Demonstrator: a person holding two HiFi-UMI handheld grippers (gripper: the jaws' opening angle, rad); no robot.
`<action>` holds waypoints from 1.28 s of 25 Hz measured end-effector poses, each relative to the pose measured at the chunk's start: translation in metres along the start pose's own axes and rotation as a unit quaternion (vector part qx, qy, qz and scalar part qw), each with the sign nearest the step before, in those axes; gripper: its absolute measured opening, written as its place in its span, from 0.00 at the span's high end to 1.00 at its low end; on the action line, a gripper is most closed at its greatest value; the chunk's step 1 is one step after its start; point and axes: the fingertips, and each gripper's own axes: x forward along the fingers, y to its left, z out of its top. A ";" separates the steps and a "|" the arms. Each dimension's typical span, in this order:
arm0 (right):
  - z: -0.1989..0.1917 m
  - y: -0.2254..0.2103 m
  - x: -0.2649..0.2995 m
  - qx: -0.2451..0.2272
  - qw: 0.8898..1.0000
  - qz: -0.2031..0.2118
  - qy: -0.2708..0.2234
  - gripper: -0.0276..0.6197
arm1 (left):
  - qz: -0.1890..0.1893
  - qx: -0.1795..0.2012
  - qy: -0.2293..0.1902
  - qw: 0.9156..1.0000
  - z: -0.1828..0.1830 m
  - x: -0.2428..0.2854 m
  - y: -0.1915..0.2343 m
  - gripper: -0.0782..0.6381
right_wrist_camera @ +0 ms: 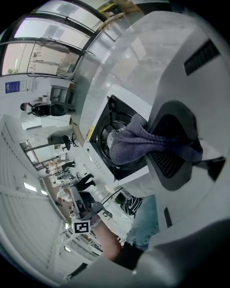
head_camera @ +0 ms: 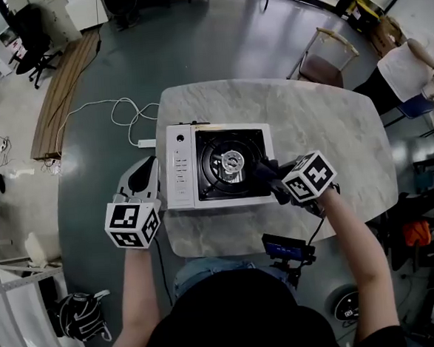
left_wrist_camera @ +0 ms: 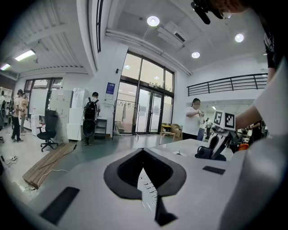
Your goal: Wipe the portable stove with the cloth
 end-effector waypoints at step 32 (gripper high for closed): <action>0.048 -0.068 0.050 -0.251 0.954 -0.075 0.147 0.84 | 0.074 -0.022 0.011 0.997 -0.009 -0.013 0.038 0.87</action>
